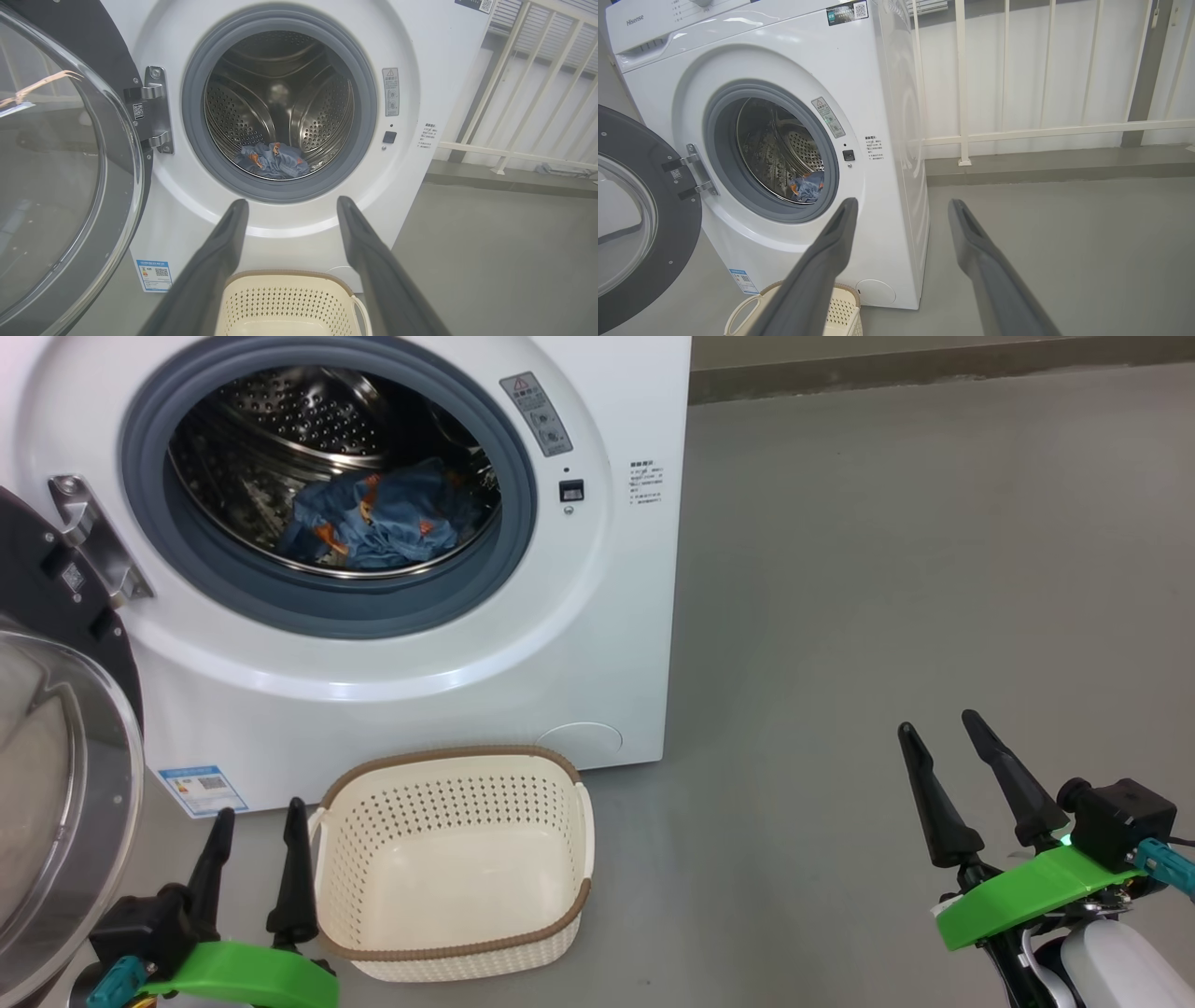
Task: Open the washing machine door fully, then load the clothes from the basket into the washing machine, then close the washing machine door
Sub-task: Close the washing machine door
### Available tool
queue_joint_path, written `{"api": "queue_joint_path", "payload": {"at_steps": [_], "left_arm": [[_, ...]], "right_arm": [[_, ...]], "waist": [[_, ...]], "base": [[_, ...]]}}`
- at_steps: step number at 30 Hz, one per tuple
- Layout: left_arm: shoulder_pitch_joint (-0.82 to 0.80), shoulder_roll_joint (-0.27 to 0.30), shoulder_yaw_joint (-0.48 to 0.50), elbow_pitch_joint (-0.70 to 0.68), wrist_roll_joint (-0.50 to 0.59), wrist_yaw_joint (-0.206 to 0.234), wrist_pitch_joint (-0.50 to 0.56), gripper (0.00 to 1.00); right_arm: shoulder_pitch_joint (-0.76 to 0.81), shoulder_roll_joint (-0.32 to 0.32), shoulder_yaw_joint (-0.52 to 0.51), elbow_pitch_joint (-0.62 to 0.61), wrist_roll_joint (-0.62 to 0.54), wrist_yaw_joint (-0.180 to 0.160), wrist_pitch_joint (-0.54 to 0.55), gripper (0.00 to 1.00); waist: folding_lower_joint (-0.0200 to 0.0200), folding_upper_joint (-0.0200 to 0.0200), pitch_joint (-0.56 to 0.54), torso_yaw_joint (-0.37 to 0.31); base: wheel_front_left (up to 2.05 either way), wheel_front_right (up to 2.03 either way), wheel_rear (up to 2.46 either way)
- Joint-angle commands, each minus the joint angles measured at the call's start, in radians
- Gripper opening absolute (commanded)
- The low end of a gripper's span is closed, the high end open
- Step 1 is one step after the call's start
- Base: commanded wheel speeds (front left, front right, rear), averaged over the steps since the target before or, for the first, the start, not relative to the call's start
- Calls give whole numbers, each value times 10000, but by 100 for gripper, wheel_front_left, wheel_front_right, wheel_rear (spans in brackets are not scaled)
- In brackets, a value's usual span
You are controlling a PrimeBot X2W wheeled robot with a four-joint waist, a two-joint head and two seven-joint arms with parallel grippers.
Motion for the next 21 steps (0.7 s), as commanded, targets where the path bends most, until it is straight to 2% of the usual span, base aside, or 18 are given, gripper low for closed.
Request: {"api": "queue_joint_path", "payload": {"at_steps": [1, 21], "left_arm": [[-190, 269, 316, -246, -93, 7, -125, 100], [-203, 293, 282, -178, -67, 110, -132, 100]], "right_arm": [[-74, -176, 187, -211, -21, 44, -51, 100], [-37, -172, 171, -219, -27, 44, -51, 100]], "waist": [[0, -1, -6, 9], [0, -1, -58, 184]], "base": [[0, 0, 0], [0, 0, 0]]}}
